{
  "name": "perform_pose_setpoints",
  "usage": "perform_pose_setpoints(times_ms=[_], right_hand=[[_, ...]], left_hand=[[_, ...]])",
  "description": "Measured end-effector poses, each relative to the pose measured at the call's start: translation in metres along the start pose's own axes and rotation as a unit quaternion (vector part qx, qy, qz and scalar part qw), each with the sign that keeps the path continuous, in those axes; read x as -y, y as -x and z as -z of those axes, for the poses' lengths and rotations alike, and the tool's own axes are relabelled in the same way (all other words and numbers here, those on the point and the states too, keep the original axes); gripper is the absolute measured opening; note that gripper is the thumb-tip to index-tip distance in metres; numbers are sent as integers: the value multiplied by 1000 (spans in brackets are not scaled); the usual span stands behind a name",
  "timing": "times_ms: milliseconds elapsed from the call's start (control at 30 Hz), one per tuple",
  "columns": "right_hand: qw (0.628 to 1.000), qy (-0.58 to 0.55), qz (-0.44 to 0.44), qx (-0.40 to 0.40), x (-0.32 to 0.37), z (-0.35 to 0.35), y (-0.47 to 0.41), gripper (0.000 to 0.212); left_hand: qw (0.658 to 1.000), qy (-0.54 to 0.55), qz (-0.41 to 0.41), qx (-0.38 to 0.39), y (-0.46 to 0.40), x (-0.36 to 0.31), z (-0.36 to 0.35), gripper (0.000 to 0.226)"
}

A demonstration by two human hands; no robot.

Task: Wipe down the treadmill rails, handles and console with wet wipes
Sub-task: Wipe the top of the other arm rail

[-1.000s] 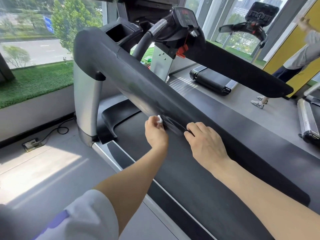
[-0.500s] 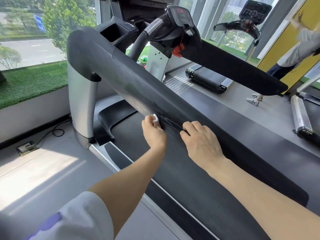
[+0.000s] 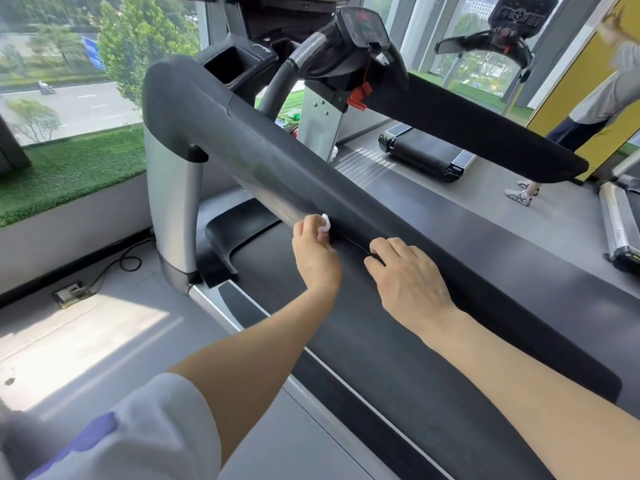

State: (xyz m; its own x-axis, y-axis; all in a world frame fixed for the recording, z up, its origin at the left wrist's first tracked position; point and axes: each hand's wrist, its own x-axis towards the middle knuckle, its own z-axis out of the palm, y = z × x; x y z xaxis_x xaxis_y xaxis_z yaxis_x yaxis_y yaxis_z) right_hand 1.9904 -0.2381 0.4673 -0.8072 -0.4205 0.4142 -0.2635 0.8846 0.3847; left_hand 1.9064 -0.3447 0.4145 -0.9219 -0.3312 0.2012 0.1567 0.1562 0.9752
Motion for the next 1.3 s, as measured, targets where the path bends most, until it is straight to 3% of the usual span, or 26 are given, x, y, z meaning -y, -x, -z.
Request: perform_pose_setpoints(times_ms=[100,400,767,900,1000,1167,1233,1300], right_hand=[[1000,-8,-3,-4,-7,5,9,21],[998,-34,-45,1,-26,23,51,22],[990,-73,-112,53,-31,43,105,25],[979,-100,-145,102,-27,54,109,17],[950,-194,-217,117,-21,65,95,29],[826,-438,-330,131,-6,67,57,23],[800,-474,-349,121,1,65,44,20],[796,-472,-365,101,6,60,33,10]], left_hand=[[999,-8,-45,28,24,-4,-2,24],[996,-12,-75,43,87,-19,-19,20],[992,7,-35,120,147,-36,-27,27],[974,59,63,207,155,-43,-16,11],[953,129,149,231,145,-47,-2,12],[904,261,176,289,112,-62,36,18],[903,262,172,295,101,-59,46,17],[920,233,163,270,91,-52,53,15]])
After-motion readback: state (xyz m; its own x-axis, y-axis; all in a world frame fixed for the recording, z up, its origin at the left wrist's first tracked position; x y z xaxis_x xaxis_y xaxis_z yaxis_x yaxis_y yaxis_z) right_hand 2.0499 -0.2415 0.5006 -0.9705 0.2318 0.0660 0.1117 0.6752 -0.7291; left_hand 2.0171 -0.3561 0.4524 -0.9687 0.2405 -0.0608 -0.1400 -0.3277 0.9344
